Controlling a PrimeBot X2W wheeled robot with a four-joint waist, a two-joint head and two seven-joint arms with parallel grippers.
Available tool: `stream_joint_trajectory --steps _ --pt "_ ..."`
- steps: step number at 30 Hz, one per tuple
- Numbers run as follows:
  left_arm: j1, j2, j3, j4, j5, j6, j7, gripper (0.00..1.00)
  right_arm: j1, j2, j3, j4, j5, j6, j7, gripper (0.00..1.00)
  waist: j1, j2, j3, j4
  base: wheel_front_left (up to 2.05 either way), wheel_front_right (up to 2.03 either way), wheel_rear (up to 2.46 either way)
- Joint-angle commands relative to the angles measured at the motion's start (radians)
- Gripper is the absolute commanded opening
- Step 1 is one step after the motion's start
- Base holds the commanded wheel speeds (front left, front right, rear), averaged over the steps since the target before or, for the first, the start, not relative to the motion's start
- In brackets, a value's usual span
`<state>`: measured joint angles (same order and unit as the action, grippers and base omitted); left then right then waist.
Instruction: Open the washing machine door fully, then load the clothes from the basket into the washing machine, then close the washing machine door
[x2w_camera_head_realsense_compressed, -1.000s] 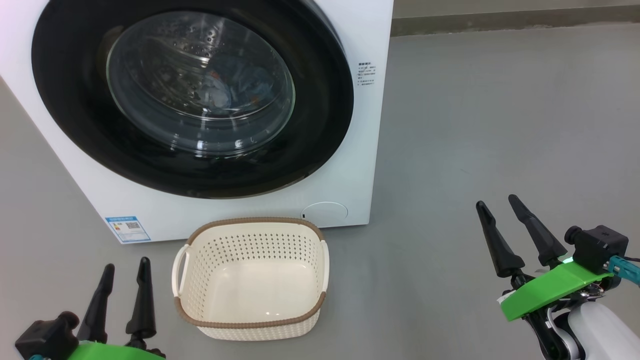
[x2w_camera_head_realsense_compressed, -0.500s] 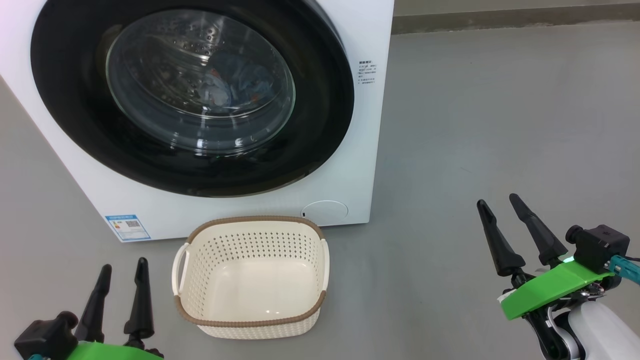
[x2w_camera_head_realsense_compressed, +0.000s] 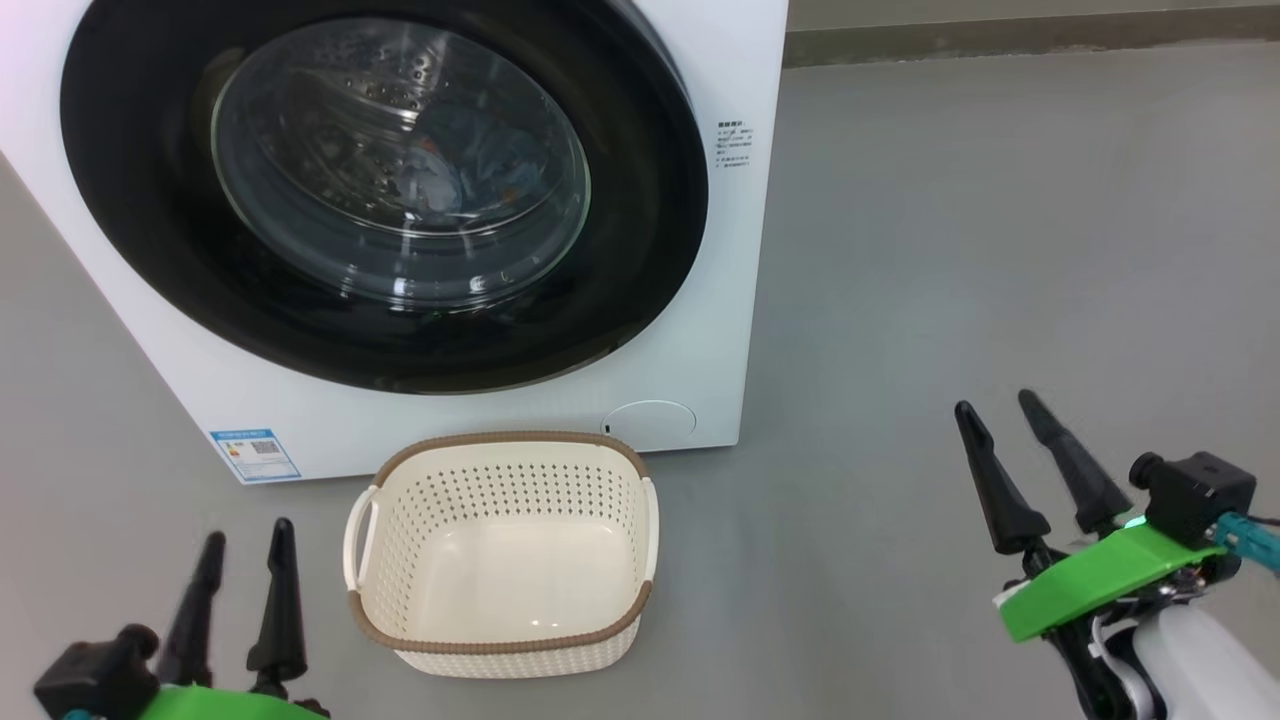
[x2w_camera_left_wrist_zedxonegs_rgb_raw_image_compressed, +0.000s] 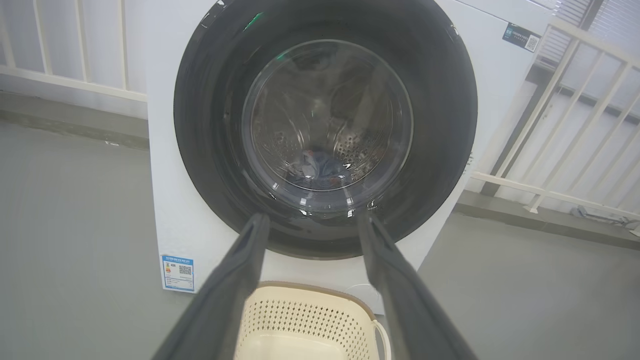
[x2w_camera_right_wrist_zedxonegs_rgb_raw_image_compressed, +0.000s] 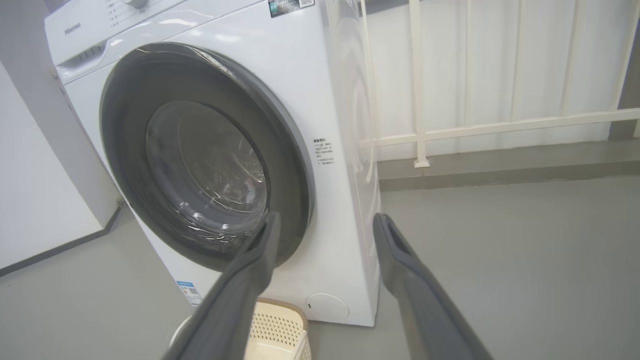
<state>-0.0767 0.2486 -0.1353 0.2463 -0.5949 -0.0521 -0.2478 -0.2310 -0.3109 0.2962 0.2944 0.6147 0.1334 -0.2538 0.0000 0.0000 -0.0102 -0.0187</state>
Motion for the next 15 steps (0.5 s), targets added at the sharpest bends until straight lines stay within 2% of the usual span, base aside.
stream_joint_trajectory --steps 1,6,12,15 --pt "0.001 -0.005 0.0 0.007 -0.002 0.0 0.001 0.0 0.002 0.004 0.001 0.007 0.002 0.0 0.001 0.0 0.0 0.0 0.0 0.0 0.0 0.0 0.0" --pt "0.03 -0.047 -0.009 0.053 -0.008 -0.001 0.005 0.0 0.056 0.041 0.019 0.057 0.008 0.0 0.006 0.0 0.0002 0.0 0.0 0.0 0.0 0.0 0.0" --pt "0.027 -0.055 0.004 0.049 -0.057 -0.004 0.023 0.0 0.06 0.051 -0.001 0.05 0.057 0.0 0.022 0.0 0.0025 0.0 -0.002 0.001 0.0 0.0 0.0" --pt "0.026 -0.058 0.01 0.048 -0.081 -0.006 0.031 0.0 0.062 0.056 -0.011 0.048 0.081 0.0 0.031 0.0 0.0008 0.0 0.0 0.002 0.0 0.0 0.0"
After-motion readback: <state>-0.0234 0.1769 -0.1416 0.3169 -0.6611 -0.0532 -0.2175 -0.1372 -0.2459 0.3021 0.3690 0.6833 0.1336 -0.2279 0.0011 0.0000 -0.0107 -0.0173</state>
